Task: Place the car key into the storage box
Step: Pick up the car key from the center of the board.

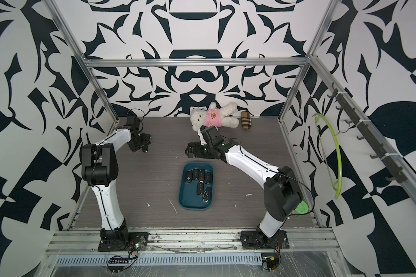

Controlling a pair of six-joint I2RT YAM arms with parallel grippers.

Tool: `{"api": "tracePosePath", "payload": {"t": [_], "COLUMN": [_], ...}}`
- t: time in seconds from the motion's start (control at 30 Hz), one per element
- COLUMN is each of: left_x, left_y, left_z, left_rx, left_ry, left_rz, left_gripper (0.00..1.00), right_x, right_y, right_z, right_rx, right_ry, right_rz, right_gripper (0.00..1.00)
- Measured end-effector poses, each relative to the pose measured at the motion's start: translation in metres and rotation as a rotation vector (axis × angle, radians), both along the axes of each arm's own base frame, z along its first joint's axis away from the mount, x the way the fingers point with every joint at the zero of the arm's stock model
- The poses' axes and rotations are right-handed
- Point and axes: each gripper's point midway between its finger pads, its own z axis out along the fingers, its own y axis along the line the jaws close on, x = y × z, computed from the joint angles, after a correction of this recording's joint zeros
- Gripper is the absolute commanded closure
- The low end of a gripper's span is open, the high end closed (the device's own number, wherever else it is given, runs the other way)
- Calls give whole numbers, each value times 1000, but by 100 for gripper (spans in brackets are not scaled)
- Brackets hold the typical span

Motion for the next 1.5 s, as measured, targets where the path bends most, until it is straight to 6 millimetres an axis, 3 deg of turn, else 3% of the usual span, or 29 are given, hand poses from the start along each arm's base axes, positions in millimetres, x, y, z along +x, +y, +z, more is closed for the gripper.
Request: {"api": "tracePosePath", "payload": {"t": [0.27, 0.33, 0.5, 0.53, 0.63, 0.8, 0.97, 1.3, 1.5], "left_x": [9, 13, 13, 12, 11, 6, 1, -3, -29], "left_y": [-2, -1, 0, 0, 0, 0, -1, -3, -16], "left_z": [-10, -11, -12, -12, -12, -13, -15, -14, -8], "left_rx": [4, 8, 20, 21, 27, 39, 65, 73, 64], "left_ry": [11, 12, 25, 29, 40, 67, 92, 111, 141], "left_rz": [-31, -36, -50, -51, -63, -77, -92, -104, -125], "left_gripper": [41, 50, 60, 60, 49, 49, 60, 63, 63], "right_x": [2, 2, 3, 2, 2, 2, 1, -5, -15], "right_y": [-4, -4, -5, -5, -5, -5, -6, -10, -15], "right_z": [-2, -2, -2, -3, -2, -2, -4, 0, 1], "right_rx": [-20, -22, -24, -23, -23, -23, -23, -14, -17], "right_ry": [-3, -4, -5, -4, -4, -4, 2, 3, -1], "right_rz": [-18, -20, -24, -25, -26, -26, -28, -39, -39], "right_gripper": [1, 1, 1, 1, 1, 1, 1, 1, 1]}}
